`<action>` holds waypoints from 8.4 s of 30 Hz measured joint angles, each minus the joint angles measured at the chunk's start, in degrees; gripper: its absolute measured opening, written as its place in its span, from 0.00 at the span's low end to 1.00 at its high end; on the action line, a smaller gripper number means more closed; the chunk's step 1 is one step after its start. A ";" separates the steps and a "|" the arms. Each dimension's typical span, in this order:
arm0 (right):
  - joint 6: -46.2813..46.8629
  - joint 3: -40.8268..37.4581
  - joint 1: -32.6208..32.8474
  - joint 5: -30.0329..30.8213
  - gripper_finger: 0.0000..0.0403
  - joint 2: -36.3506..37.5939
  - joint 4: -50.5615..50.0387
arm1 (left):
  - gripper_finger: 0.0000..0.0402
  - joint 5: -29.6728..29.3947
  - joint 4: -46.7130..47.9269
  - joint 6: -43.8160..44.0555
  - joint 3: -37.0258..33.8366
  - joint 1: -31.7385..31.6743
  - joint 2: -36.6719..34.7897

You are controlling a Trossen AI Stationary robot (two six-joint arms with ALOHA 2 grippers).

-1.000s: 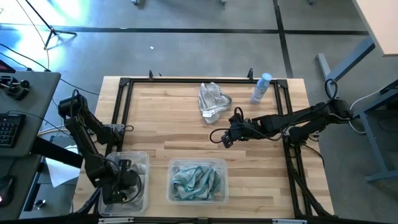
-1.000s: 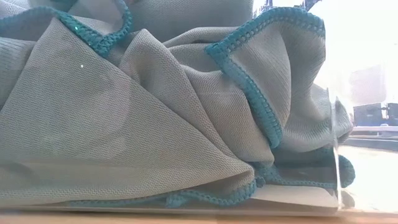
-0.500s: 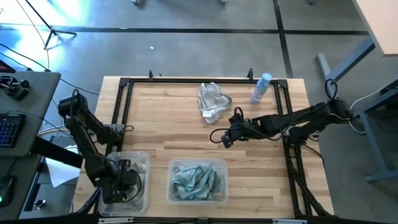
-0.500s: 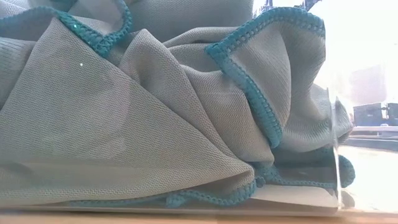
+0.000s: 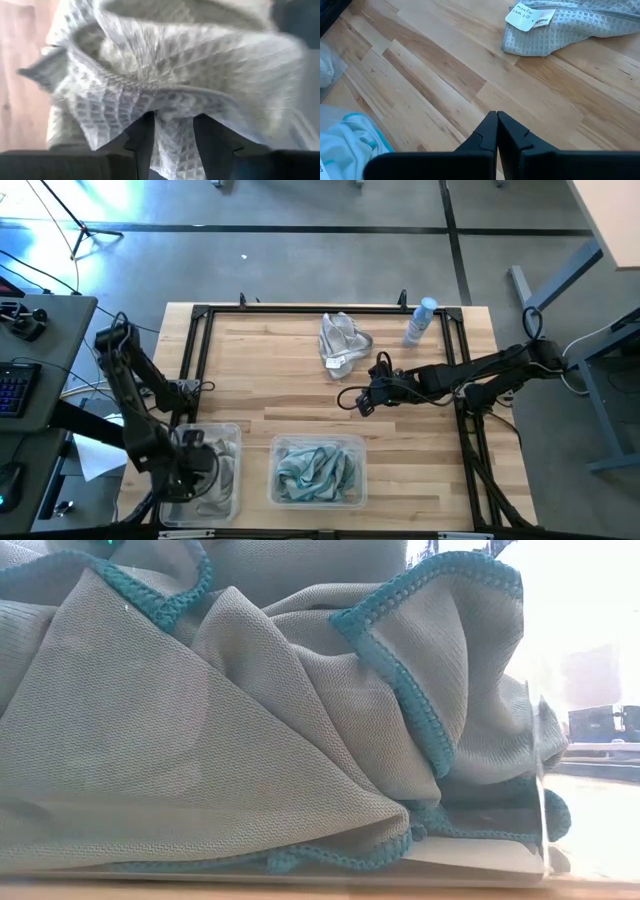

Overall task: Sort microfiber towel by color & place in baskets
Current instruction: Put the left grey towel into the left transparent bin, then put the grey towel into the left transparent bin

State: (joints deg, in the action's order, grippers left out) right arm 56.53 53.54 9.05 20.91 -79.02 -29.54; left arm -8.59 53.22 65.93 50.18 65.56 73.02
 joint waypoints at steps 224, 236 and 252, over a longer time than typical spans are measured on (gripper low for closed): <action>32.47 16.13 29.75 1.78 0.00 -11.74 -31.07 | 0.02 -9.62 36.55 30.50 38.94 -13.49 11.33; 37.10 15.89 37.36 2.98 0.00 -11.74 -30.49 | 0.02 -5.23 25.69 45.04 22.61 -8.80 13.61; 41.13 15.89 40.62 3.02 0.00 -11.74 -30.45 | 0.09 -4.97 11.86 41.81 7.66 -5.77 13.48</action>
State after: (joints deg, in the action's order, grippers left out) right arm 97.67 69.43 49.67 23.92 -90.76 -59.99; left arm -13.57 65.08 107.75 57.84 59.79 86.50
